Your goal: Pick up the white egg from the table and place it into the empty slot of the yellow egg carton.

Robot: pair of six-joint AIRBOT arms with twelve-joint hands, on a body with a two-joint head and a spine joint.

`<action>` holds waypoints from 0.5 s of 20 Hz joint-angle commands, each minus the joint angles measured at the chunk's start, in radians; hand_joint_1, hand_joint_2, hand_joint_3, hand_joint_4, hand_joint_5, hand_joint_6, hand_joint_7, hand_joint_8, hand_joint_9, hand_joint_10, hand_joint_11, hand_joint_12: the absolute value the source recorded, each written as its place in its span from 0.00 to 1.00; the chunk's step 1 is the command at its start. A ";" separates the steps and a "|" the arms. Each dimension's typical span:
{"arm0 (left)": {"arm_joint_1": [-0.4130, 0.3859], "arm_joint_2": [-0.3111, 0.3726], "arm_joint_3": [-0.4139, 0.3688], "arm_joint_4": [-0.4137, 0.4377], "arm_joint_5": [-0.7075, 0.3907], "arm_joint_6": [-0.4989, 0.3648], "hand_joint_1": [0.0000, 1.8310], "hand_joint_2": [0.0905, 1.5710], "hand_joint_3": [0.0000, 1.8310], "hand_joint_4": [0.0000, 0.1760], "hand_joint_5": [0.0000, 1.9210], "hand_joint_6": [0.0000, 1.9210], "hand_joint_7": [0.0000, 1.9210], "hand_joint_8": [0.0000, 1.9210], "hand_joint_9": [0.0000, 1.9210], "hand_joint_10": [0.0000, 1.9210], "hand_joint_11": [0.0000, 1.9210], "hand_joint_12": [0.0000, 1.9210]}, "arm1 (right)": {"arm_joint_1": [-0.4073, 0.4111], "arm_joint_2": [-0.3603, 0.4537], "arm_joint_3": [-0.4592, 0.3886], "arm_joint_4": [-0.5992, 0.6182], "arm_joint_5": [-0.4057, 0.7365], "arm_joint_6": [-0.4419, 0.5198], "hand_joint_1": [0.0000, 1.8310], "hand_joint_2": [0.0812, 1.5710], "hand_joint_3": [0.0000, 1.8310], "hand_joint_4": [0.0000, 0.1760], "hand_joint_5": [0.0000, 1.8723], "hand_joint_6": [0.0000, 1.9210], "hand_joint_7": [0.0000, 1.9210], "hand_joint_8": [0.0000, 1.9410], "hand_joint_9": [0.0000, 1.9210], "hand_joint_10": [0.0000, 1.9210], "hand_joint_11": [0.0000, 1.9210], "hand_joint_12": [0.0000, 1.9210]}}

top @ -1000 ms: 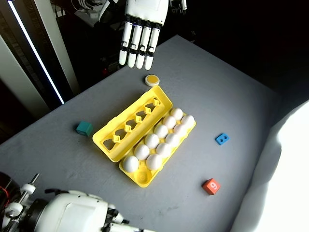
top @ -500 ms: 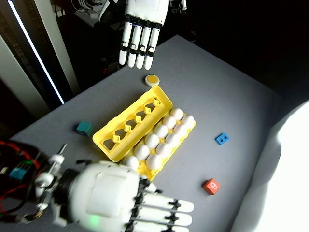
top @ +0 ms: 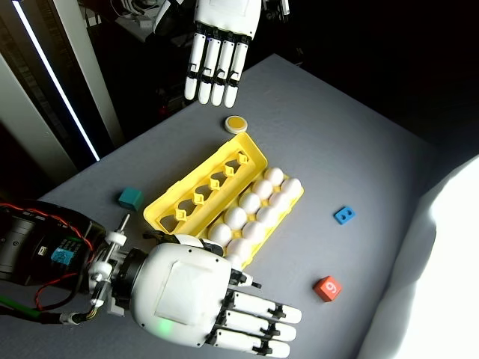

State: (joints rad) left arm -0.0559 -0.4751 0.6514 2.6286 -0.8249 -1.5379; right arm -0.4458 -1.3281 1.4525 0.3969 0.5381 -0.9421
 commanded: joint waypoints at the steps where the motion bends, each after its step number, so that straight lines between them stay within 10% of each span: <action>1: -0.007 0.004 -0.002 -0.041 0.068 0.001 0.00 0.67 0.00 0.00 0.03 0.00 0.02 0.00 0.02 0.00 0.00 0.00 | 0.017 0.001 -0.004 -0.012 0.113 0.009 0.63 0.66 0.00 0.00 0.58 0.42 0.00 0.00 0.00 0.00 0.00 0.00; 4: -0.007 0.004 -0.002 -0.041 0.068 0.001 0.00 0.67 0.00 0.00 0.03 0.00 0.02 0.00 0.01 0.00 0.00 0.00 | 0.014 0.001 -0.022 -0.012 0.096 0.014 0.62 0.66 0.00 0.00 0.58 0.43 0.00 0.00 0.00 0.00 0.00 0.00; 5: -0.007 0.004 -0.002 -0.041 0.068 0.001 0.00 0.67 0.00 0.00 0.03 0.00 0.03 0.00 0.02 0.00 0.00 0.00 | 0.010 0.001 -0.028 -0.012 0.095 0.014 0.59 0.66 0.00 0.43 0.57 0.43 0.00 0.00 0.00 0.00 0.00 0.00; 8: -0.007 0.004 -0.002 -0.041 0.068 0.001 0.00 0.67 0.00 0.00 0.03 0.00 0.03 0.00 0.02 0.00 0.01 0.00 | -0.002 0.000 -0.041 -0.013 0.094 0.014 0.47 0.56 0.00 0.02 0.49 0.08 0.08 0.00 0.00 0.00 0.00 0.00; 10: -0.007 0.004 -0.002 -0.041 0.068 0.001 0.00 0.68 0.00 0.00 0.04 0.01 0.04 0.01 0.03 0.01 0.02 0.01 | -0.005 0.000 -0.041 -0.014 0.095 0.013 0.49 0.56 0.00 0.00 0.52 0.03 0.01 0.00 0.00 0.00 0.00 0.00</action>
State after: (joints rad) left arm -0.0563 -0.4751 0.6514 2.6286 -0.8246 -1.5379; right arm -0.4545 -1.3319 1.4101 0.3923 0.5114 -0.9360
